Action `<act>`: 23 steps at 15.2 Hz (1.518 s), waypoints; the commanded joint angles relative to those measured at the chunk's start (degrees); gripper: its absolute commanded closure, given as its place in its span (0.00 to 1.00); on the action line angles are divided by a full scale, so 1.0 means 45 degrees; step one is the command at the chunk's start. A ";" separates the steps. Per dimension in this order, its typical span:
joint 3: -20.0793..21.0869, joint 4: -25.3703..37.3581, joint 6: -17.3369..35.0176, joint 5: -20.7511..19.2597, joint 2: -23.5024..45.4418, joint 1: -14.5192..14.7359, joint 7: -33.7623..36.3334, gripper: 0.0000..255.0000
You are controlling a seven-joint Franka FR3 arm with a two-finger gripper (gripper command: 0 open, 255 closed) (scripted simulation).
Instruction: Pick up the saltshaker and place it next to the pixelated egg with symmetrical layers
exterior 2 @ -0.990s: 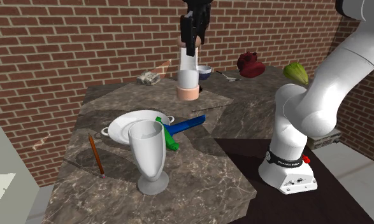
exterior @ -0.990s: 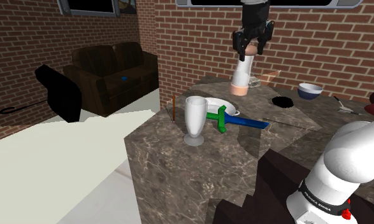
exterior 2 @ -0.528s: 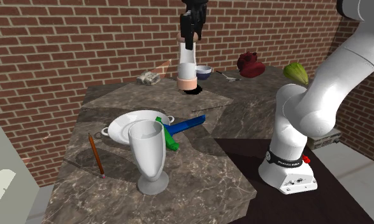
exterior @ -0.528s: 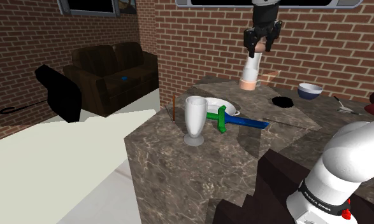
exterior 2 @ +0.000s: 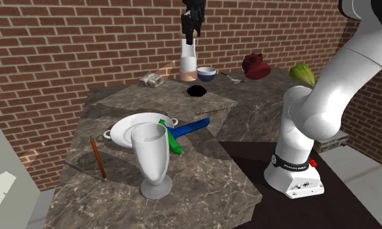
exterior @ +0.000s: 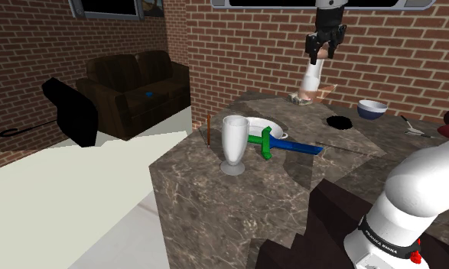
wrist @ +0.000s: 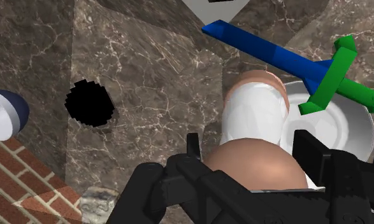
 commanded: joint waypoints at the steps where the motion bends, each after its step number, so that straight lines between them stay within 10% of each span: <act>1: -0.0462 0.0136 0.0250 -0.0150 0.0203 -0.0164 -0.0570 1.00; 13: -0.3242 0.2834 0.1623 -0.0077 0.3180 -0.1146 -0.4105 1.00; 23: -0.5187 0.7253 0.1857 0.1931 0.7326 -0.2591 -0.7411 1.00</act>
